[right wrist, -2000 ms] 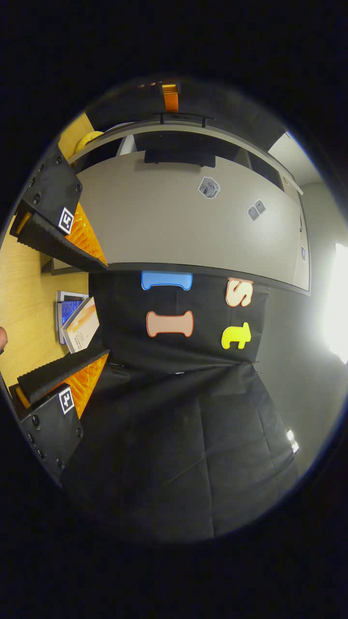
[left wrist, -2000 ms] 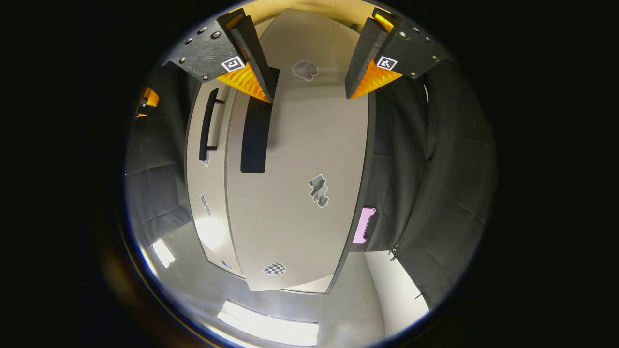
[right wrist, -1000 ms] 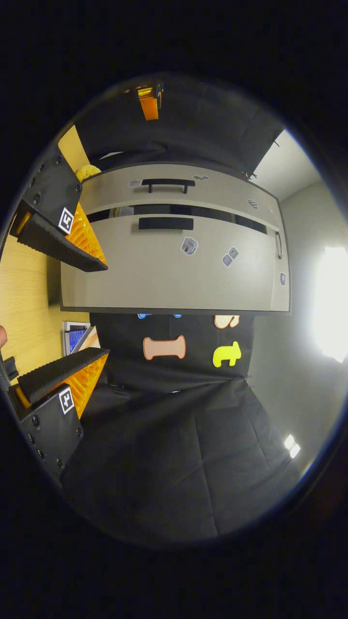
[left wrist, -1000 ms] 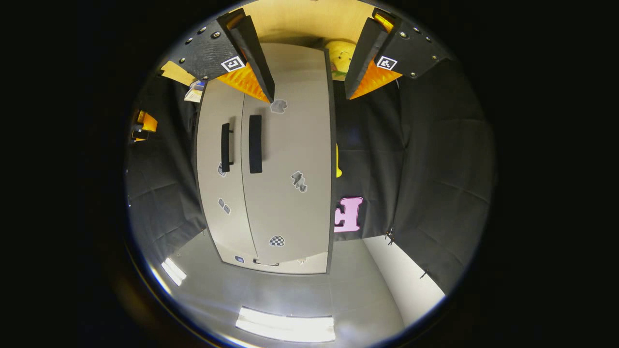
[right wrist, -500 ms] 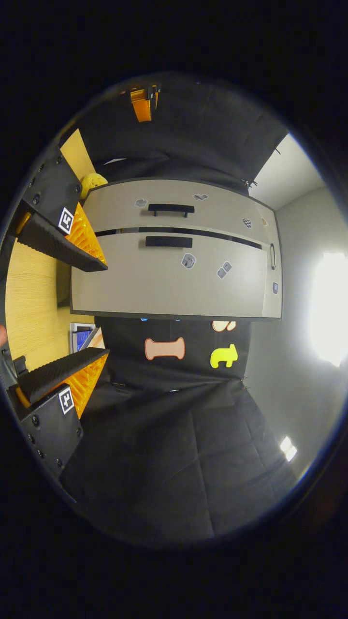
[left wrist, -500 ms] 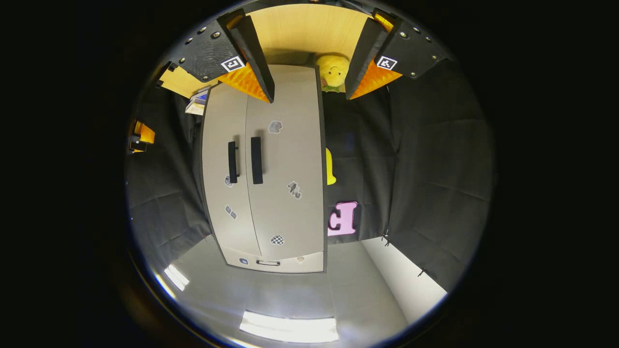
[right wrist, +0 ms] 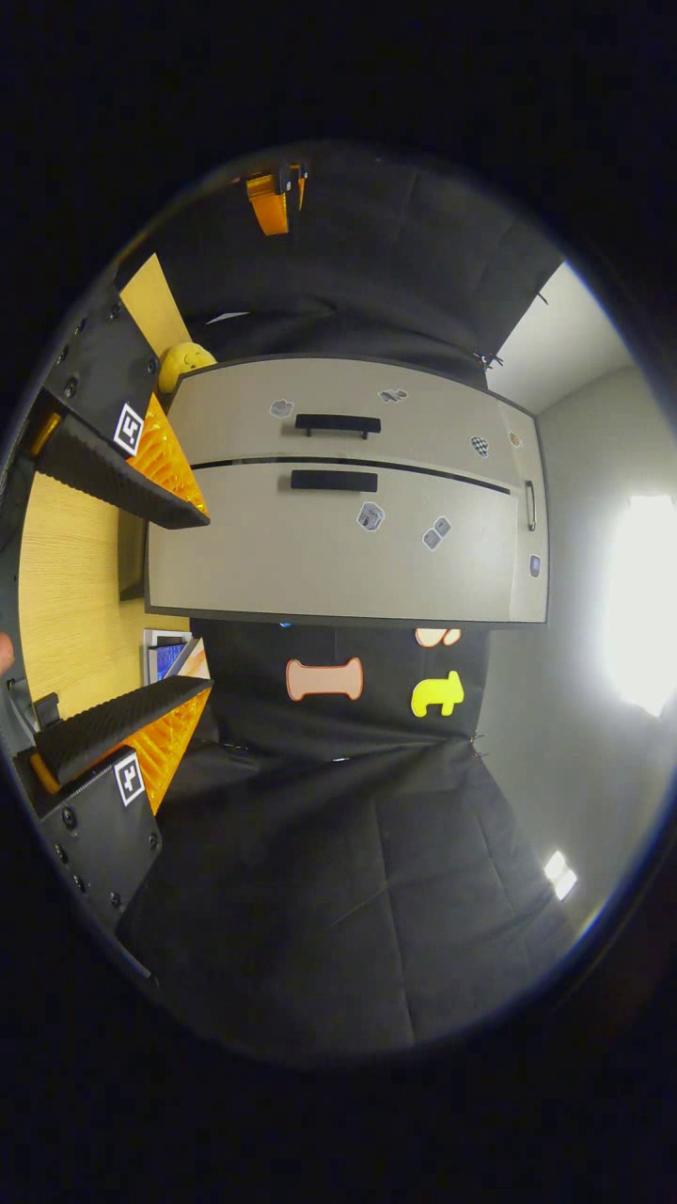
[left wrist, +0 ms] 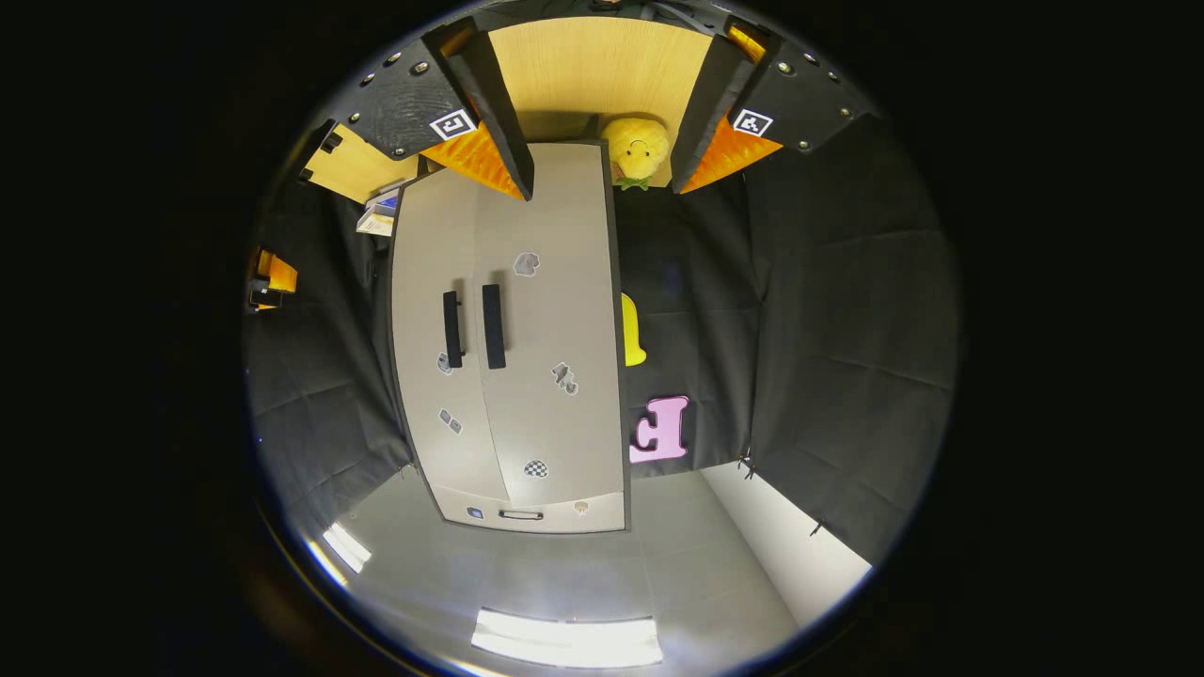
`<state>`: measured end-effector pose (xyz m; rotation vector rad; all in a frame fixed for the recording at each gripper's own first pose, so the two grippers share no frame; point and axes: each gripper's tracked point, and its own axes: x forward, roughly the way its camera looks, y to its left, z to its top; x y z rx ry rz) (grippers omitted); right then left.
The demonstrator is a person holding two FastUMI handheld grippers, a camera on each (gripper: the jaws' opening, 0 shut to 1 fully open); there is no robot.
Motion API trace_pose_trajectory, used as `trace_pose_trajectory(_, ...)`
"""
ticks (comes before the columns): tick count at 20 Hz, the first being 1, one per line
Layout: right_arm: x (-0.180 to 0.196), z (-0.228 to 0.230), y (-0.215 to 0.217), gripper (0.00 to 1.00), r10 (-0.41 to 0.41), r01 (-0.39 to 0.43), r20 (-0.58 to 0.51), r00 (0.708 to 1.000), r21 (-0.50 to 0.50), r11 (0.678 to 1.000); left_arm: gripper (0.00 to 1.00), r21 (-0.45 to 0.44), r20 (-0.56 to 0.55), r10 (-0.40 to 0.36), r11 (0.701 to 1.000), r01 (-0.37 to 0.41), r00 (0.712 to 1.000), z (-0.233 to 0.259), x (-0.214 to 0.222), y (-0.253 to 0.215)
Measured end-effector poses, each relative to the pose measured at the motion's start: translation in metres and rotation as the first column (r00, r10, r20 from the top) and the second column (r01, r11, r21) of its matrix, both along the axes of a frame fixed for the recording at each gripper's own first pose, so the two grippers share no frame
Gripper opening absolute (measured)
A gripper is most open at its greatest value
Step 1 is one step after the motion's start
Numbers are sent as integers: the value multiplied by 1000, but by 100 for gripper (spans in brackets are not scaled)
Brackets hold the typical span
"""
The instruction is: Grab one shoe with the right hand and put it into the shoe cabinet, grab the other shoe with the left hand and put it into the shoe cabinet; then close the right door with the right hand and the left door with the left hand.
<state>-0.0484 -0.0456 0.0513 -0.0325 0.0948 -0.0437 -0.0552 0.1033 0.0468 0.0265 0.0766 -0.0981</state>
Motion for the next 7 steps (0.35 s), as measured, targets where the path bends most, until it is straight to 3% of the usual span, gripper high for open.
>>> trace_pose_trajectory(7,2,-1,4,98,-2,2,1,1000,-3,1000,79,9,5,5,1000,-5,1000,3,-2,8)
